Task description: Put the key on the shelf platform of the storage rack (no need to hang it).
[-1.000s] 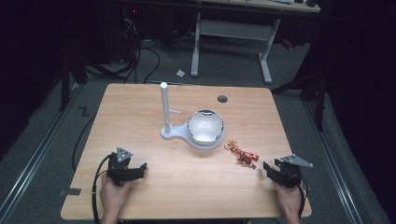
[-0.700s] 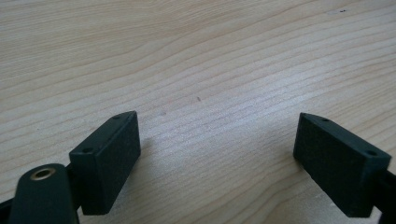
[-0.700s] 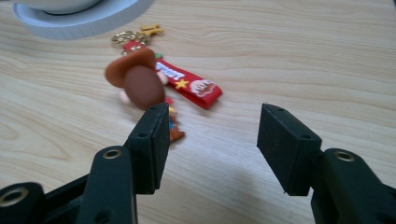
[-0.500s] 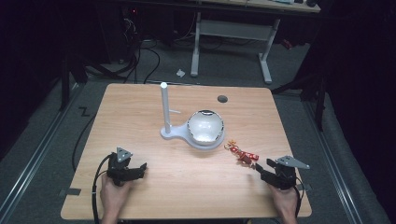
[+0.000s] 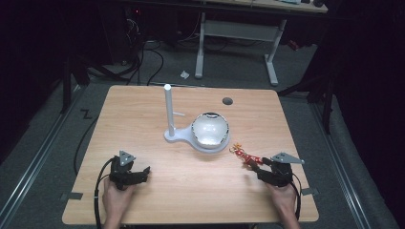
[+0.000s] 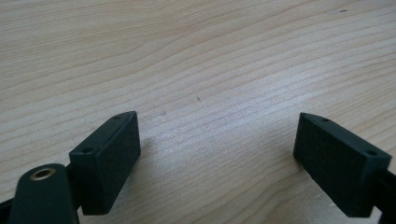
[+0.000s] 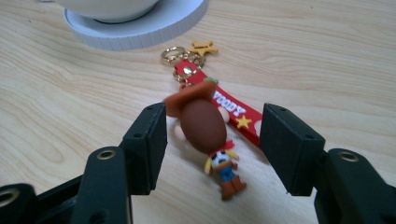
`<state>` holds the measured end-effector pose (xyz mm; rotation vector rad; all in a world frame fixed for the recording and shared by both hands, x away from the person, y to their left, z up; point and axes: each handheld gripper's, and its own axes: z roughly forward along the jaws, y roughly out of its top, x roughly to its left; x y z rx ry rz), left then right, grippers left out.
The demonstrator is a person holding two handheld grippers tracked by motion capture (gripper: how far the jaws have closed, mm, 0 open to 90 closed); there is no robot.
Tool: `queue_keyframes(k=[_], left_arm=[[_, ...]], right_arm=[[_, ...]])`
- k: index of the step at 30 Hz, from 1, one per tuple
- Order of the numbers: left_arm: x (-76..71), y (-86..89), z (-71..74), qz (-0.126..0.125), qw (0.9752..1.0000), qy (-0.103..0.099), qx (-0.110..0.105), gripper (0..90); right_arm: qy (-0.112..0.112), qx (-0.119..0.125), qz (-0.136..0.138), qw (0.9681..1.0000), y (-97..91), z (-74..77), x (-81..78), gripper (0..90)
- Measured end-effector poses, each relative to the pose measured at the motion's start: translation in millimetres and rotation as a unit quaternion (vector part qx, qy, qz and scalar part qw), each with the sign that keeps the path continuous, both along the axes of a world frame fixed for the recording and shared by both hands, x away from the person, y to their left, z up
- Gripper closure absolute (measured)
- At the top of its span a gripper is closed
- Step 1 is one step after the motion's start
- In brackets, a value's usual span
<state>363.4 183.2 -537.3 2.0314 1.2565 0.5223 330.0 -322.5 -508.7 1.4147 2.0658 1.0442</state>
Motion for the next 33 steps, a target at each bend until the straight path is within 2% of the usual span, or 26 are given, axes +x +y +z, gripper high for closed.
queue_keyframes(k=[3, 5, 13, 17, 22, 29, 31, 32, 33], left_arm=[[0.0, 0.0, 0.0, 0.000, 1.0000, 0.000, 0.000, 15.1], [0.0, 0.0, 0.0, 0.000, 1.0000, 0.000, 0.000, 15.1], [0.0, 0.0, 0.0, 0.000, 1.0000, 0.000, 0.000, 15.1], [0.0, 0.0, 0.0, 0.000, 1.0000, 0.000, 0.000, 15.1], [0.0, 0.0, 0.0, 0.000, 1.0000, 0.000, 0.000, 15.1], [0.0, 0.0, 0.0, 0.000, 1.0000, 0.000, 0.000, 15.1], [0.0, 0.0, 0.0, 0.000, 1.0000, 0.000, 0.000, 15.1], [0.0, 0.0, 0.0, 0.000, 1.0000, 0.000, 0.000, 15.1], [0.0, 0.0, 0.0, 0.000, 1.0000, 0.000, 0.000, 15.1]], right_arm=[[-0.001, 0.002, 0.005, 1.0000, 3.1, -0.4, 5.4, 43.0], [0.009, -0.004, 0.009, 0.9999, 5.4, -2.0, 9.3, 43.1], [0.015, -0.021, 0.024, 0.9994, 15.1, -5.6, 22.3, 43.2], [0.023, -0.004, 0.020, 0.9995, 14.6, -9.5, 28.0, 41.9], [0.033, -0.010, 0.019, 0.9992, 16.3, -15.2, 33.9, 42.0], [0.030, -0.018, 0.011, 0.9993, 16.9, -17.1, 37.4, 43.8], [0.030, -0.032, 0.008, 0.9990, 19.5, -16.2, 39.1, 47.0], [0.026, -0.046, 0.009, 0.9985, 23.0, -15.8, 40.8, 50.1], [0.026, -0.046, 0.009, 0.9985, 23.0, -15.8, 40.8, 50.1]])
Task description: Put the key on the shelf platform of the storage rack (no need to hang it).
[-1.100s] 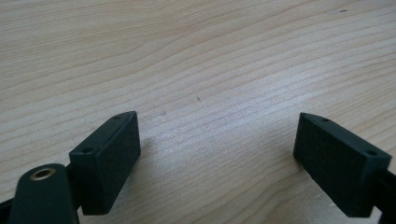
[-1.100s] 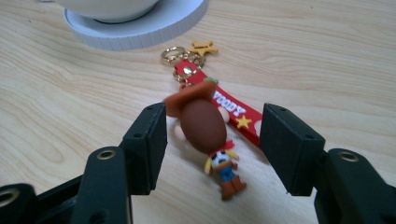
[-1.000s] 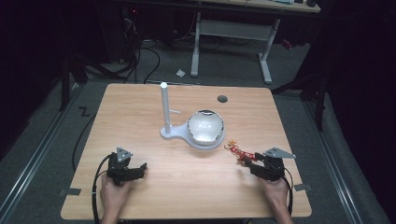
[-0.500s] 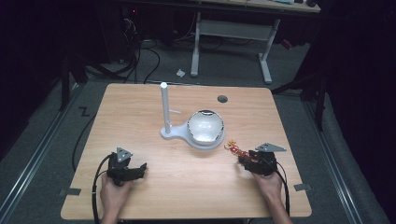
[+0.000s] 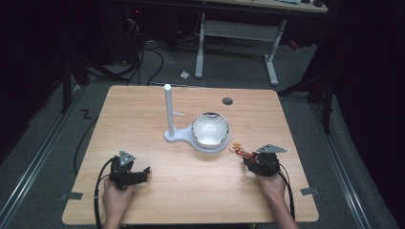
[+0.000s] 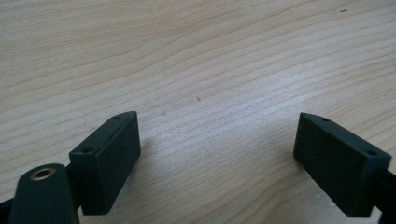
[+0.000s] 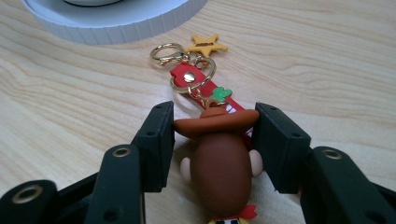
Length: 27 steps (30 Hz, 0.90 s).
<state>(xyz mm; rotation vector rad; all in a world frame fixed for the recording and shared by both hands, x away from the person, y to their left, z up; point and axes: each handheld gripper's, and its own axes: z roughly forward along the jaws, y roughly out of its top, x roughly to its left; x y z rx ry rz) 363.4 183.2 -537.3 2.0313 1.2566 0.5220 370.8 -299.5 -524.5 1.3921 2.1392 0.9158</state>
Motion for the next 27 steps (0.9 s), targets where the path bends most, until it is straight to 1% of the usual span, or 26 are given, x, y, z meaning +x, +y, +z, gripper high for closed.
queue_keyframes(k=[1, 6, 10, 11, 14, 17, 21, 24, 25, 26, 27], left_arm=[[0.0, 0.0, 0.0, 0.000, 1.0000, 0.000, 0.000, 15.1], [0.0, 0.0, 0.0, 0.000, 1.0000, 0.000, 0.000, 15.1], [0.0, 0.0, 0.0, 0.000, 1.0000, 0.000, 0.000, 15.1], [0.0, 0.0, 0.0, 0.000, 1.0000, 0.000, 0.000, 15.1], [0.0, 0.0, 0.0, 0.000, 1.0000, 0.000, 0.000, 15.1], [0.0, 0.0, 0.0, 0.000, 1.0000, 0.000, 0.000, 15.1], [0.0, 0.0, 0.0, 0.000, 1.0000, 0.000, 0.000, 15.1], [0.0, 0.0, 0.0, 0.000, 1.0000, 0.000, 0.000, 15.1], [0.0, 0.0, 0.0, 0.000, 1.0000, 0.000, 0.000, 15.1], [0.0, 0.0, 0.0, 0.000, 1.0000, 0.000, 0.000, 15.1], [0.0, 0.0, 0.0, 0.000, 1.0000, 0.000, 0.000, 15.1]], right_arm=[[0.000, -0.004, 0.000, 1.0000, 1.9, 0.3, 1.3, 50.4], [0.001, 0.001, 0.002, 1.0000, -0.6, 1.2, 1.5, 50.9], [-0.006, 0.024, -0.002, 0.9997, -5.0, 5.6, 0.1, 51.1], [-0.006, 0.024, -0.002, 0.9997, -5.0, 5.6, 0.1, 51.1], [-0.015, 0.031, 0.004, 0.9994, -8.0, 13.9, -2.9, 51.2], [-0.022, 0.041, 0.001, 0.9989, -11.6, 19.5, -6.0, 51.3], [-0.028, 0.047, -0.001, 0.9985, -17.3, 26.2, -9.6, 51.4], [-0.038, 0.048, 0.002, 0.9981, -19.6, 34.6, -11.5, 51.4], [-0.038, 0.048, 0.002, 0.9981, -19.6, 34.6, -11.5, 51.4], [-0.045, 0.052, 0.004, 0.9976, -21.3, 40.4, -12.1, 51.5], [-0.046, 0.057, 0.003, 0.9973, -22.1, 43.2, -12.9, 51.4]])
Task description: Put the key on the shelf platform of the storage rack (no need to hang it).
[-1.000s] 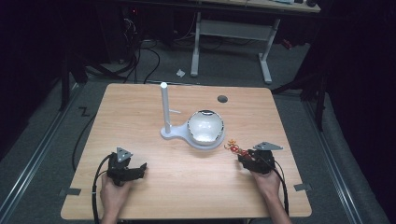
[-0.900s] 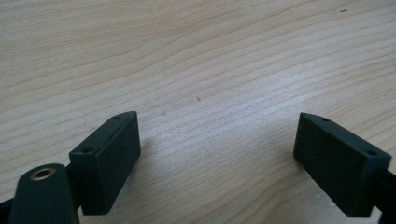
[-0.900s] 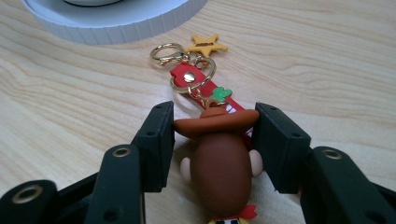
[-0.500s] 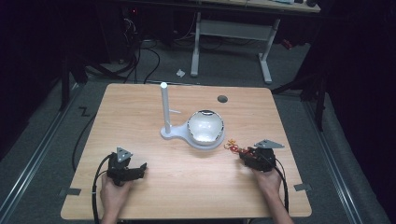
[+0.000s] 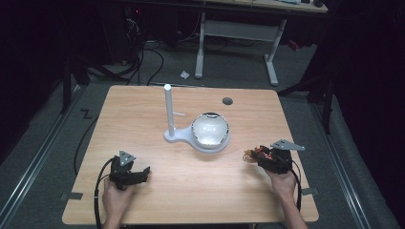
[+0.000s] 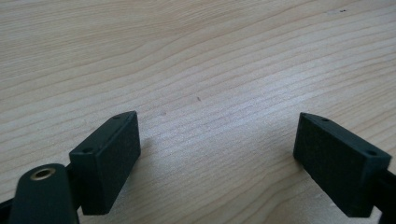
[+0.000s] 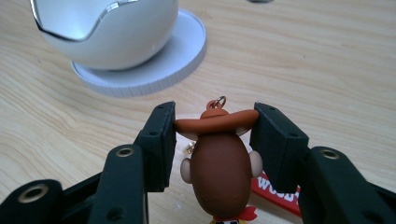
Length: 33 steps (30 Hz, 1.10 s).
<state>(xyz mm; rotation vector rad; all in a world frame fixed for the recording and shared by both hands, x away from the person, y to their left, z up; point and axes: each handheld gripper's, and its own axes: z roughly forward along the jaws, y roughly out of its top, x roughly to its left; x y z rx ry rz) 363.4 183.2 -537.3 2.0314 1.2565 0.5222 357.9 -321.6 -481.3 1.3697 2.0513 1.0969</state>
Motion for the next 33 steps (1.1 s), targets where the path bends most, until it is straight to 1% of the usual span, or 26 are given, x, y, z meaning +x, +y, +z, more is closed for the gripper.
queue_keyframes(k=[2, 3, 6, 7, 8, 10, 12, 13, 16, 17, 18, 21, 28, 33], left_arm=[[0.0, 0.0, 0.0, 0.000, 1.0000, 0.000, 0.000, 15.1], [0.0, 0.0, 0.0, 0.000, 1.0000, 0.000, 0.000, 15.1], [0.0, -0.1, -0.1, 0.001, 1.0000, 0.000, -0.001, 15.1], [0.0, -0.1, -0.1, 0.001, 1.0000, 0.000, -0.001, 15.1], [0.0, -0.1, -0.1, 0.001, 1.0000, 0.000, -0.001, 15.1], [0.0, -0.1, -0.1, 0.001, 1.0000, 0.000, -0.001, 15.1], [0.0, -0.1, -0.1, 0.000, 1.0000, 0.000, -0.001, 15.1], [0.0, -0.1, -0.1, 0.000, 1.0000, 0.000, -0.001, 15.1], [0.0, -0.1, -0.1, 0.000, 1.0000, 0.000, -0.001, 15.1], [0.0, -0.1, -0.1, 0.000, 1.0000, 0.000, -0.001, 15.1], [0.0, -0.1, -0.1, 0.001, 1.0000, 0.000, -0.001, 15.1], [0.0, -0.1, -0.1, 0.000, 1.0000, 0.000, -0.001, 15.1], [0.1, -0.1, -0.1, 0.001, 1.0000, 0.000, -0.001, 15.1], [0.1, 0.0, 0.0, 0.000, 1.0000, 0.000, 0.000, 15.1]], right_arm=[[-0.002, 0.002, -0.001, 1.0000, -0.8, 2.5, -0.5, 51.5], [-0.009, 0.005, 0.000, 1.0000, -2.6, 7.3, -1.4, 51.4], [-0.014, 0.015, 0.000, 0.9998, -4.2, 13.4, -3.0, 51.5], [-0.014, 0.015, 0.000, 0.9998, -4.2, 13.4, -3.0, 51.5], [-0.018, 0.018, 0.001, 0.9997, -4.4, 15.1, -3.9, 51.5], [-0.025, 0.018, 0.006, 0.9995, -3.6, 20.8, -6.5, 51.5], [-0.027, 0.022, 0.007, 0.9993, -4.0, 23.0, -7.0, 51.5], [-0.033, 0.028, 0.010, 0.9990, -4.8, 28.6, -7.2, 51.5], [-0.030, 0.037, 0.015, 0.9987, -6.3, 36.6, -6.3, 51.5], [-0.030, 0.037, 0.015, 0.9987, -6.3, 36.6, -6.3, 51.5], [-0.026, 0.049, 0.020, 0.9983, -6.3, 44.1, -6.5, 51.4], [-0.027, 0.051, 0.024, 0.9981, -4.8, 52.9, -8.1, 51.4], [-0.040, 0.054, 0.040, 0.9969, -2.8, 76.6, -9.9, 51.5], [-0.047, 0.055, 0.059, 0.9956, 2.8, 92.2, -12.8, 51.5]])
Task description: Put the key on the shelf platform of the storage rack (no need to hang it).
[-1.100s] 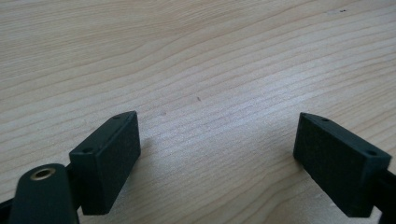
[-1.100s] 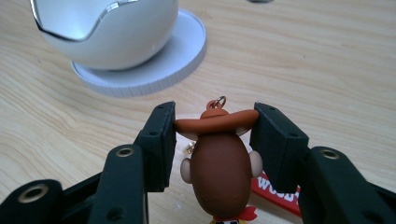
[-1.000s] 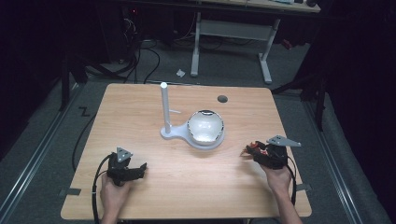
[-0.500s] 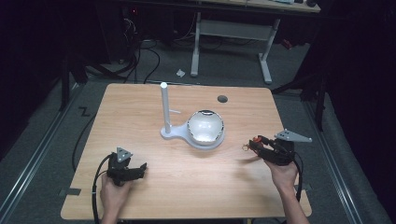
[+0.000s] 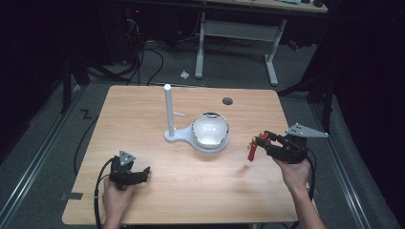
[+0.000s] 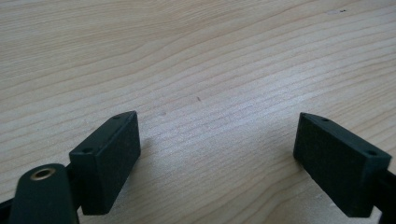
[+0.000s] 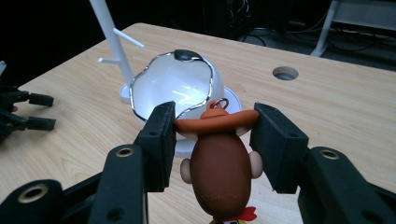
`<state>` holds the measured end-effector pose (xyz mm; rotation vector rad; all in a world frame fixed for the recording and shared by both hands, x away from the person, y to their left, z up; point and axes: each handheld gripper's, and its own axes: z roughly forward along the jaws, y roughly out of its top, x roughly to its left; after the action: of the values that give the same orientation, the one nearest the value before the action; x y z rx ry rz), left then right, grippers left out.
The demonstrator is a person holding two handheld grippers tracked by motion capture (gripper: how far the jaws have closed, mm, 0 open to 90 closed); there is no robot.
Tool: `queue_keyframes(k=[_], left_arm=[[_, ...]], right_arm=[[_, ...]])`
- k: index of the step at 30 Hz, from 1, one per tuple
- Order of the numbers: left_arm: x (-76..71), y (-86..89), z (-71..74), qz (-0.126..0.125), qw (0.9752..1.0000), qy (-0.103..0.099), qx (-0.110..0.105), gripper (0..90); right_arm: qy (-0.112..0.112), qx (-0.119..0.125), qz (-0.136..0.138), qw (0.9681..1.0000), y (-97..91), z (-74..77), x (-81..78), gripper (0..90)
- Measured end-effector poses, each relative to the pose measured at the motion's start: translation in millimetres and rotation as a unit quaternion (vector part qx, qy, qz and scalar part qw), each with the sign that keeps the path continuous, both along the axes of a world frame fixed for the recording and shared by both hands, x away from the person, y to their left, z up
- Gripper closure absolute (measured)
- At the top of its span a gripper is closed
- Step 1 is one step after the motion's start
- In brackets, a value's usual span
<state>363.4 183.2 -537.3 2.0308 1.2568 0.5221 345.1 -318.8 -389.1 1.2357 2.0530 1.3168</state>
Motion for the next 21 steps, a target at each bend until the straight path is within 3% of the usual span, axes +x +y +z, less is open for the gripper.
queue_keyframes(k=[11, 21], left_arm=[[0.0, 0.0, 0.0, 0.000, 1.0000, 0.000, 0.000, 15.1], [0.1, -0.1, 0.0, 0.001, 1.0000, 0.000, 0.000, 15.2]], right_arm=[[-0.006, 0.003, 0.024, 0.9997, 12.8, 21.0, 5.1, 51.4], [-0.008, -0.005, 0.056, 0.9984, 37.4, 35.8, 17.8, 51.4]])
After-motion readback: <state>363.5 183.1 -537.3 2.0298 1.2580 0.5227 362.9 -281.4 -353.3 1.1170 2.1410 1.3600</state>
